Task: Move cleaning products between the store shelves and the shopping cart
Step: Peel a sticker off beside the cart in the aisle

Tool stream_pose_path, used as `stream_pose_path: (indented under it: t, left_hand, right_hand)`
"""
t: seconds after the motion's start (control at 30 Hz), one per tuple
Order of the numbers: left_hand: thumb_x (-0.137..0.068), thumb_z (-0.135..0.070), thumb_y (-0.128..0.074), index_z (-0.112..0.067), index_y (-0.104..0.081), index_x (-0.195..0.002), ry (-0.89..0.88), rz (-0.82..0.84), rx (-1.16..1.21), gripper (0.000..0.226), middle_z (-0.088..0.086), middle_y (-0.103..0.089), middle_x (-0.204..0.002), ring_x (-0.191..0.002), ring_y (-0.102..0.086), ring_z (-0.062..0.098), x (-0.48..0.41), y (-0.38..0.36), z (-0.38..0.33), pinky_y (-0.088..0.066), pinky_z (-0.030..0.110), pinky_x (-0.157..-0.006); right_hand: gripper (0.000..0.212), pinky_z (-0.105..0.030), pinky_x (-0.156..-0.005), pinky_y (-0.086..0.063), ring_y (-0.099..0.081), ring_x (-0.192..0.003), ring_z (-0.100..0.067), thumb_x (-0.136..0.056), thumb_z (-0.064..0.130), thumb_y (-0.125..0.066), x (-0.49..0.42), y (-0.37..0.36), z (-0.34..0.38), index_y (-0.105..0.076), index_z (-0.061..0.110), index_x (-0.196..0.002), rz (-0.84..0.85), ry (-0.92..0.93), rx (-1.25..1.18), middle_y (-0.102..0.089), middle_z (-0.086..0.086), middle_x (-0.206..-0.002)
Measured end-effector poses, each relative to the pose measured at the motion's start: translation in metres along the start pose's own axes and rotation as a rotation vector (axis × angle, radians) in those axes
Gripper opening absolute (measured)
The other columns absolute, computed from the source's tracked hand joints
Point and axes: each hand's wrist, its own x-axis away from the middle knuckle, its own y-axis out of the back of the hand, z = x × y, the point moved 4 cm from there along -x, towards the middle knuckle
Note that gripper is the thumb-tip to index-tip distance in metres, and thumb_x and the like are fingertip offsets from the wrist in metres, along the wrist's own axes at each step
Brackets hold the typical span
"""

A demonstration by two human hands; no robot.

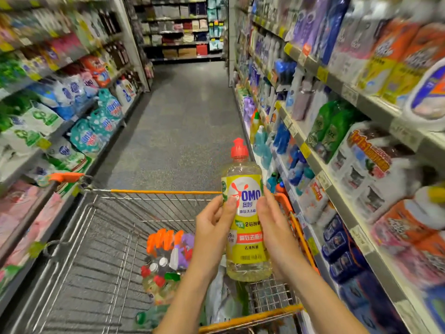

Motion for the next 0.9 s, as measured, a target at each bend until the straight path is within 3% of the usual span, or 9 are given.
stream_pose_path:
  t: [0.1, 0.23, 0.33, 0.53, 0.67, 0.77, 0.9]
  left_hand:
    - [-0.090, -0.023, -0.055, -0.001, -0.064, -0.106, -0.001, 0.076, -0.001, 0.028, 0.007, -0.075, -0.089, -0.078, -0.070, 0.012, 0.013, -0.009, -0.009, -0.055, 0.021, -0.065]
    - [-0.091, -0.025, -0.055, -0.001, -0.064, -0.111, 0.008, 0.208, -0.010, 0.032, 0.011, -0.074, -0.095, -0.083, -0.070, 0.018, 0.039, -0.022, -0.026, -0.057, 0.026, -0.069]
    - [-0.087, -0.029, -0.057, 0.004, -0.061, -0.109, 0.006, 0.320, 0.011, 0.040, 0.012, -0.074, -0.096, -0.084, -0.069, 0.020, 0.071, -0.032, -0.038, -0.058, 0.030, -0.071]
    - [-0.091, -0.024, -0.056, 0.003, -0.062, -0.108, 0.070, 0.562, 0.069, 0.033, 0.006, -0.075, -0.091, -0.079, -0.069, 0.012, 0.156, -0.049, -0.043, -0.055, 0.022, -0.065]
    - [-0.091, -0.022, -0.056, 0.001, -0.063, -0.109, 0.124, 0.725, 0.088, 0.030, 0.005, -0.075, -0.092, -0.079, -0.069, 0.011, 0.217, -0.067, -0.041, -0.055, 0.022, -0.066]
    - [-0.093, -0.018, -0.053, 0.004, -0.061, -0.112, 0.151, 0.853, 0.107, 0.030, 0.003, -0.075, -0.088, -0.077, -0.069, 0.008, 0.270, -0.087, -0.048, -0.053, 0.018, -0.063]
    - [-0.090, -0.023, -0.055, 0.000, -0.062, -0.112, 0.153, 1.043, 0.122, 0.033, 0.003, -0.075, -0.093, -0.081, -0.069, 0.007, 0.338, -0.117, -0.058, -0.053, 0.018, -0.065]
  right_hand:
    - [0.035, -0.034, -0.089, -0.056, -0.065, -0.109, -0.008, -0.082, 0.050, -0.045, 0.023, 0.002, 0.013, -0.042, 0.055, -0.116, -0.056, 0.030, -0.015, -0.061, 0.010, -0.127]
    - [0.044, -0.032, -0.083, -0.058, -0.066, -0.110, -0.011, -0.086, 0.048, -0.049, 0.065, 0.005, 0.026, -0.045, 0.048, -0.130, -0.171, 0.118, -0.030, -0.063, 0.010, -0.128]
    - [0.046, -0.024, -0.070, -0.057, -0.070, -0.099, -0.010, -0.086, 0.044, -0.050, 0.109, 0.006, 0.036, -0.046, 0.043, -0.132, -0.270, 0.179, -0.052, -0.071, 0.015, -0.113]
    - [0.055, -0.036, -0.084, -0.057, -0.068, -0.107, -0.016, -0.085, 0.042, -0.053, 0.216, 0.004, 0.037, -0.045, 0.034, -0.139, -0.521, 0.267, -0.064, -0.066, 0.004, -0.126]
    - [0.040, -0.037, -0.085, -0.058, -0.069, -0.103, -0.017, -0.087, 0.037, -0.050, 0.297, 0.005, 0.039, -0.052, 0.039, -0.126, -0.689, 0.320, -0.064, -0.071, 0.009, -0.115]
    - [0.037, -0.040, -0.088, -0.056, -0.068, -0.106, -0.016, -0.082, 0.041, -0.053, 0.358, 0.012, 0.043, -0.054, 0.044, -0.119, -0.832, 0.354, -0.035, -0.068, 0.005, -0.122]
    - [0.049, -0.044, -0.092, -0.053, -0.067, -0.109, -0.018, -0.078, 0.047, -0.057, 0.437, 0.025, 0.047, -0.051, 0.043, -0.127, -0.977, 0.405, -0.045, -0.067, 0.005, -0.124]
